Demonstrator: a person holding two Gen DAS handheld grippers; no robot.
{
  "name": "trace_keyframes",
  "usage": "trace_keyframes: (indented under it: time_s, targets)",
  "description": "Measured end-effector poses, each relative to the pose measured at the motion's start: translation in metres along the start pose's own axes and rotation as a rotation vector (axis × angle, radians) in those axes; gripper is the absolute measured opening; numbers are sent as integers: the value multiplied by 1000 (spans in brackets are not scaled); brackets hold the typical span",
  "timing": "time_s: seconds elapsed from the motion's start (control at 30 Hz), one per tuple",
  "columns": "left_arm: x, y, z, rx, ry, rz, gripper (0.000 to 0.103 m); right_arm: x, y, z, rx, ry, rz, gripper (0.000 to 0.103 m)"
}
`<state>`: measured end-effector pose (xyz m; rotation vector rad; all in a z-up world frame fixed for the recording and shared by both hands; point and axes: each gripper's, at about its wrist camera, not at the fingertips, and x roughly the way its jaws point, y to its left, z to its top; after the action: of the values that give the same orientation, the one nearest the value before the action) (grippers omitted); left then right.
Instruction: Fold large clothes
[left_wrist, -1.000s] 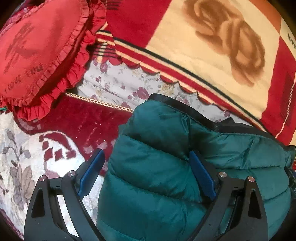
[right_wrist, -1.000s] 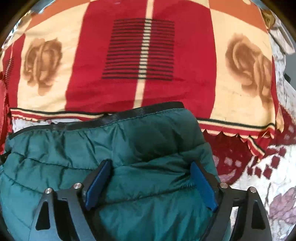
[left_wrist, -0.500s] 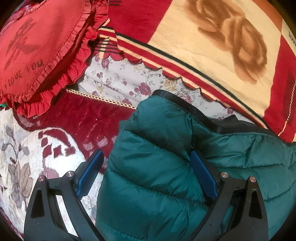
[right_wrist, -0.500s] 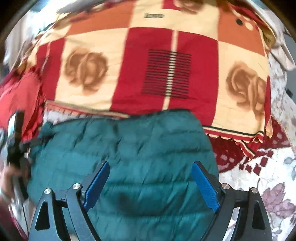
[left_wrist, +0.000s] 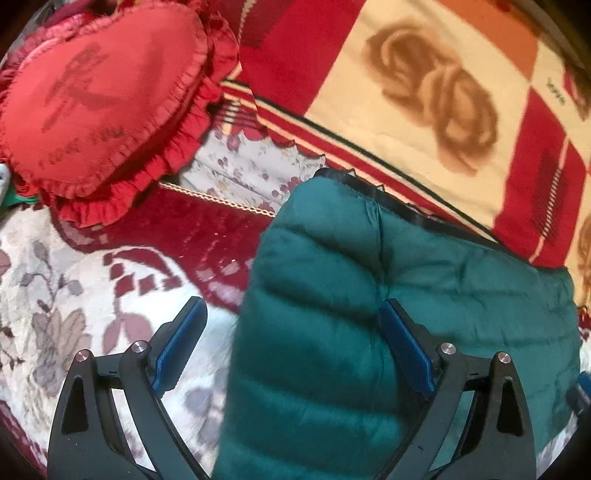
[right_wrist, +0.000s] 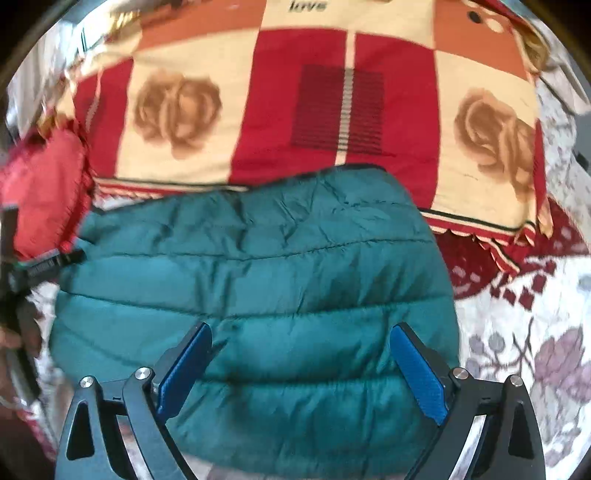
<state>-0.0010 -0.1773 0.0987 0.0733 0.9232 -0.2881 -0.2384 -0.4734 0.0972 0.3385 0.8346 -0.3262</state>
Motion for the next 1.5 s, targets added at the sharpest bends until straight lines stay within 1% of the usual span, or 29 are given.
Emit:
trace_keyframes:
  time_s: [0.07,0.17,0.33,0.47,0.73,0.93,1.07,1.13,1.2,1.33,1.43,1.5]
  targets:
    - [-16,5,-10,6,-8,-15,95,-18,-5,-11,45,-14,51,96]
    - [-35,13,-25,7,-18,-37,95,-27,-13,-28,101,3,98,96]
    - [-56,22,-46,22,-23,-46,95,-33,-26,-54,177,37,144,96]
    - [-66,26,-59,19,-21,-60,95,-35,-33,-68,243,43,176,96]
    - [-74,29,-78,20,0,-71,95,-40,-28,-77,250,44,171,97]
    - [-72,35,-88,-12,20,-90,95,-35,-39,-81,312,44,178,100]
    - [-66,47,-95,-65,50,-117,95,-28,-46,-85,357,53,198,100]
    - [-63,56,-99,-110,69,-162,95,-26,-49,-86,373,51,209,100]
    - [-59,64,-102,-155,85,-190,95,-24,-54,-87,401,38,226,102]
    - [-51,74,-106,-228,99,-238,95,-17,-66,-89,488,19,273,102]
    - [-44,80,-107,-310,117,-309,95,-9,-73,-90,541,18,302,102]
    - [-39,80,-106,-345,116,-335,95,-3,-76,-90,563,24,307,103]
